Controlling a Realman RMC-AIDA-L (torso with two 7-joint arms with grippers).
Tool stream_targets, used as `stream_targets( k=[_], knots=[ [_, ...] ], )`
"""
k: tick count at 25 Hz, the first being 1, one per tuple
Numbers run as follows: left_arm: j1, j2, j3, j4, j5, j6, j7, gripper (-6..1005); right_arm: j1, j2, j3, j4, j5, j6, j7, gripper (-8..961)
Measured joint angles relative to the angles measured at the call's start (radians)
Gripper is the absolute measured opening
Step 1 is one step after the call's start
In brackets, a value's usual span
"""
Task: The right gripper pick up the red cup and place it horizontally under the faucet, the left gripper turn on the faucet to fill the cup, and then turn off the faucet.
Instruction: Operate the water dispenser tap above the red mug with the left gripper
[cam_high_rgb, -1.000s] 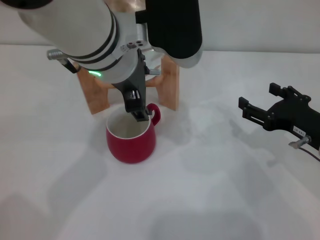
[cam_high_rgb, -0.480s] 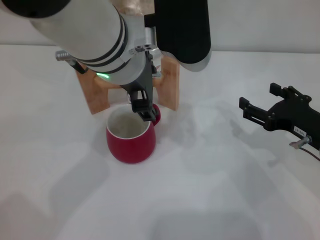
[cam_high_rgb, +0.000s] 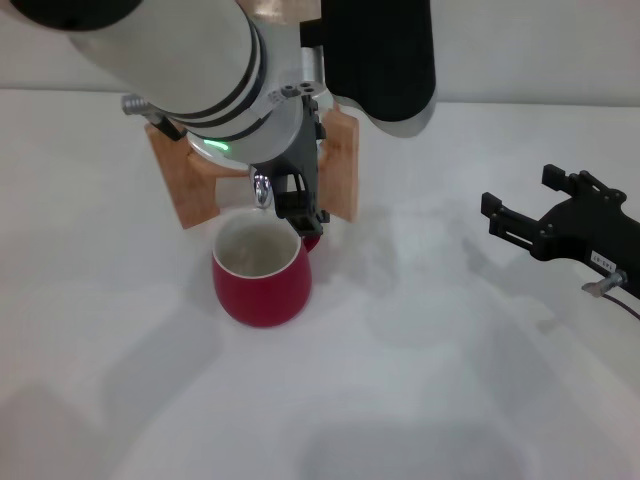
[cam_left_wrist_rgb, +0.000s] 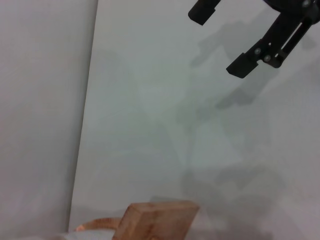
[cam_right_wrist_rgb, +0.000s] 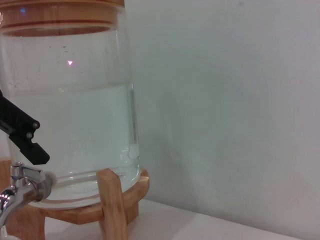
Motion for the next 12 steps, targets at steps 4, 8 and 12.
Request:
stream_targets(
  k=[4,8,12],
  knots=[
    [-0.001,0.0,0.016,0.003,-0.002,0.01,-0.002,890,0.0,0.0,0.0,-0.002,0.001,0.001,0.0,868],
    [-0.001,0.0,0.025,0.011,-0.006,0.015,-0.005,889,0.0,0.0,0.001,-0.003,0.002,0.003,0.001,868],
    [0.002,0.0,0.028,0.025,-0.028,0.011,-0.006,889,0.0,0.0,0.001,-0.004,0.002,0.003,0.001,869]
  ],
)
